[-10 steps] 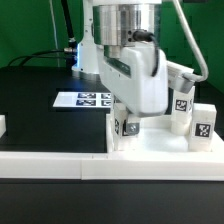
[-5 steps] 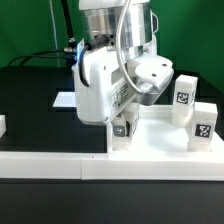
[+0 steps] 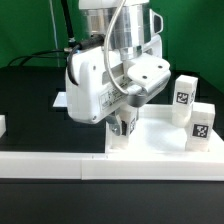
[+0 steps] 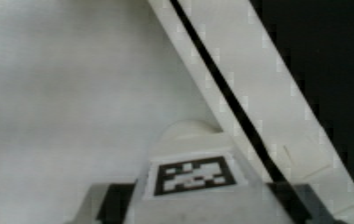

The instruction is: Assemble square table

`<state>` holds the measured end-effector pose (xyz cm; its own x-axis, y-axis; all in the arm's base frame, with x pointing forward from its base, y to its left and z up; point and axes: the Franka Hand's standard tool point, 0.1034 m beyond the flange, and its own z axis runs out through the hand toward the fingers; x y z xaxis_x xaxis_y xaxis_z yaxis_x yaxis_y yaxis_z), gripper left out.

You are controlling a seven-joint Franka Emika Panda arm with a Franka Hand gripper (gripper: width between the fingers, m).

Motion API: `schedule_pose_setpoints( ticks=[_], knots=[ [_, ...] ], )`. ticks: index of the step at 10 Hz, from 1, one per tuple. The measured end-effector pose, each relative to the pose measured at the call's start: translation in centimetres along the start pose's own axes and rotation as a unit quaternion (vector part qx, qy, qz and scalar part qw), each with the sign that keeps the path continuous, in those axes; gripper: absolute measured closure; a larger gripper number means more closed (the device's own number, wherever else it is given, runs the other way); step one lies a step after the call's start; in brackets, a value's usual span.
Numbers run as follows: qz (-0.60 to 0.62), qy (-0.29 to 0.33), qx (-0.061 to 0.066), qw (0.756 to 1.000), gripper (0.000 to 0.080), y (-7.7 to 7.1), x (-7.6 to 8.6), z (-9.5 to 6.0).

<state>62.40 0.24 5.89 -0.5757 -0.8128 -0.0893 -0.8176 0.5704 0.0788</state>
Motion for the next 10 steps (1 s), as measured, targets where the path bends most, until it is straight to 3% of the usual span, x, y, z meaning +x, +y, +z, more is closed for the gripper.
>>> schedule_pose_setpoints(
  ticks=[2,3,4,5,6,7,8,10],
  knots=[
    [-0.004,0.003,-0.001,1.0,0.0506,0.0,0.2,0.0],
    [-0.004,0.003,-0.001,1.0,0.0424,0.1,0.2,0.0],
    [-0.004,0.003,-0.001,1.0,0.0287,0.0,0.2,0.0],
    [-0.004,0.003,-0.001,1.0,0.0287,0.0,0.2,0.0],
    [-0.004,0.003,-0.001,1.0,0.0176,0.0,0.2,0.0],
    [-0.005,0.003,-0.001,1.0,0.0158,0.1,0.2,0.0],
    [-0.016,-0.003,0.001,1.0,0.0158,0.3,-0.5,-0.8],
    [-0.026,-0.027,0.011,0.999,0.015,0.9,-2.3,-4.3]
  ],
)
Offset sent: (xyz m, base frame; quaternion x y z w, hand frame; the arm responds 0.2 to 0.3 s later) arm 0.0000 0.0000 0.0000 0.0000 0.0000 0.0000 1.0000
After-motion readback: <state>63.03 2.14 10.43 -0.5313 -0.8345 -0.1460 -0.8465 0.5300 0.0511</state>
